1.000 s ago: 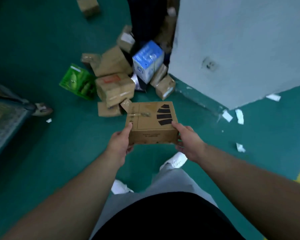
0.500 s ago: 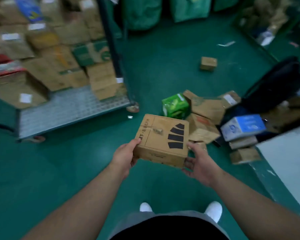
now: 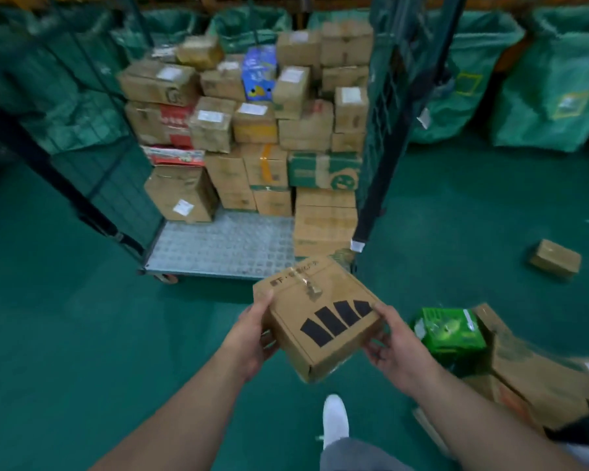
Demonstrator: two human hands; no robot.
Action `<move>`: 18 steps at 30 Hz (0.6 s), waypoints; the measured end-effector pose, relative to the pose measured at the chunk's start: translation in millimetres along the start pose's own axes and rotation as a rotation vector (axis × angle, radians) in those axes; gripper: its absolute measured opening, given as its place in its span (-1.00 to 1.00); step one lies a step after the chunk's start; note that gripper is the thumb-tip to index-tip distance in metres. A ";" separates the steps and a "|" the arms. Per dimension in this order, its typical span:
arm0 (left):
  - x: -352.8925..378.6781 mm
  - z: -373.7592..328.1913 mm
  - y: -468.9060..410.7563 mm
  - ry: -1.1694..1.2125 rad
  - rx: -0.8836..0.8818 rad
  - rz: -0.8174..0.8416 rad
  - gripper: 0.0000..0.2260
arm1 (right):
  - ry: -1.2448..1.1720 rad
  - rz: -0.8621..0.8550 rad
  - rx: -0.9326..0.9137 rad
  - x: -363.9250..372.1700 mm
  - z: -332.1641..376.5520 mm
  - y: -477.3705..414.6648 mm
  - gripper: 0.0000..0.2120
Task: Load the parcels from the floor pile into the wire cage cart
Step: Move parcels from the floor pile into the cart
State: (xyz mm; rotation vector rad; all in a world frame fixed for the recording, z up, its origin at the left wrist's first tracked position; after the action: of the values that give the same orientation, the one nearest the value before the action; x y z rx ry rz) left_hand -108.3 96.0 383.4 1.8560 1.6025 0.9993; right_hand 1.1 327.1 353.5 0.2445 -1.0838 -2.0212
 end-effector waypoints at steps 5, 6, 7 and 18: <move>10.3 -59.7 -42.0 0.024 0.009 0.016 -0.56 | 0.067 0.114 -0.044 73.7 84.0 -65.9 -0.60; 11.6 -65.9 -45.6 0.025 0.011 0.015 -0.57 | 0.071 0.116 -0.043 83.4 92.1 -72.3 -0.58; 11.8 -77.1 -50.0 0.032 0.023 -0.003 -0.58 | 0.080 0.124 -0.036 99.0 102.1 -81.4 -0.56; -42.3 -231.0 -178.0 0.151 0.107 -0.102 -0.35 | -0.008 0.208 -0.043 269.0 170.3 -177.4 -0.50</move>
State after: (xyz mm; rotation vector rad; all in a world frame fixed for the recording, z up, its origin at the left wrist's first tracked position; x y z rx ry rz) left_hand -401.5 66.3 380.5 1.7834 1.8527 1.0494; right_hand -360.6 287.3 373.7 0.0974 -1.0251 -1.8585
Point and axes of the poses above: each hand's wrist, its own y-axis away from the middle knuckle, its own x-axis out of the palm, z = x × y, the point moved 4 cm from there along -y, towards the middle knuckle, and after that the axes turned 2 degrees about y, right-handed, at the moved point
